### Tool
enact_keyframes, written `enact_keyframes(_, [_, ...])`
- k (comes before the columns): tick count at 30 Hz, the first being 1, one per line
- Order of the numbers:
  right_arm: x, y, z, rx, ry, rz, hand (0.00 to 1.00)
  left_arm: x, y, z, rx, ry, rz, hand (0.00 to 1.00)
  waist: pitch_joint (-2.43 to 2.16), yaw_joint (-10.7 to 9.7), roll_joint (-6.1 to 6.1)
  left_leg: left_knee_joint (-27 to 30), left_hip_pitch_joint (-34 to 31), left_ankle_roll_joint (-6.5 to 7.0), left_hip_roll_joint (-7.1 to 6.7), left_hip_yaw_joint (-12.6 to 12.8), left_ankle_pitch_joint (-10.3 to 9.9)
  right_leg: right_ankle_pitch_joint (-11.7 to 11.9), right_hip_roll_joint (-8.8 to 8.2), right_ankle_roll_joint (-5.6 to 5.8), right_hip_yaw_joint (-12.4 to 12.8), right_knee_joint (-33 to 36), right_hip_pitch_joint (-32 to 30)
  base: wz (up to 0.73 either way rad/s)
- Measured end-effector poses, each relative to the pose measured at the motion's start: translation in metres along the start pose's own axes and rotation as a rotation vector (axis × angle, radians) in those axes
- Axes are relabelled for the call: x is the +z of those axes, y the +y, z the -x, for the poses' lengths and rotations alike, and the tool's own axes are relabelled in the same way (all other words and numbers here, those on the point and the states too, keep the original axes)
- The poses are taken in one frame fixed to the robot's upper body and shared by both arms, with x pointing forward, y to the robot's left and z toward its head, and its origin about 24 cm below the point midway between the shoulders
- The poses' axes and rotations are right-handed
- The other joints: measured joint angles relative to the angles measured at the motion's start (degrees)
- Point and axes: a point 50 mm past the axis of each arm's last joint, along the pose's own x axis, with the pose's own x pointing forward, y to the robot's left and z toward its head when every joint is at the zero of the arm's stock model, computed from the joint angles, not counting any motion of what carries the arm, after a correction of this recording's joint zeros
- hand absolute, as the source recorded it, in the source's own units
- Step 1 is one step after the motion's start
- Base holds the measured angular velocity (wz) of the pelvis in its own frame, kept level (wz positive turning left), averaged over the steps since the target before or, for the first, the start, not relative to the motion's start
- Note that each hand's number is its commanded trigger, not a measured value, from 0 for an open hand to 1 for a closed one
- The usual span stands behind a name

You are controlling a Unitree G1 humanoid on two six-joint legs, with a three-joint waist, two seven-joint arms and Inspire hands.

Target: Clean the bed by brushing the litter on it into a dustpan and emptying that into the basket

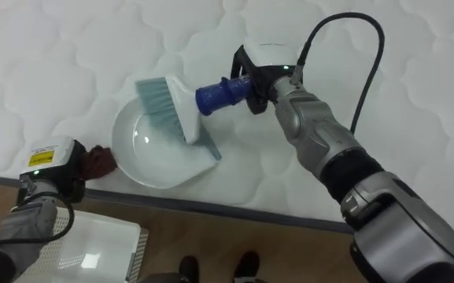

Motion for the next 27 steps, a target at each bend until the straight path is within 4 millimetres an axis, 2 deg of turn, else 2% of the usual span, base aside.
enact_keyframes(3, [0.010,0.006,-0.001,0.051,-0.050,-0.002,1.00,0.000,-0.004,0.002,-0.011,-0.001,0.003,1.00,-0.04,0.1,-0.05,0.1,0.1,0.05,-0.05,0.0,0.1,0.0,-0.01,0.00,0.0,0.0,0.0,0.00])
enact_keyframes(8, [0.017,0.010,-0.001,0.097,-0.068,-0.010,1.00,-0.001,-0.008,0.004,-0.024,0.002,0.006,1.00,-0.07,0.2,-0.08,0.2,0.1,0.10,-0.08,0.0,0.4,0.0,-0.07,0.00,-0.1,0.0,0.0,0.00])
enact_keyframes(27, [0.019,0.017,0.001,0.149,-0.087,-0.009,1.00,-0.002,-0.013,0.006,-0.043,0.003,0.016,1.00,-0.07,-0.1,-0.07,0.3,0.3,0.14,-0.16,-0.1,0.4,0.0,-0.27,0.02,-0.2,0.2,0.3,0.00])
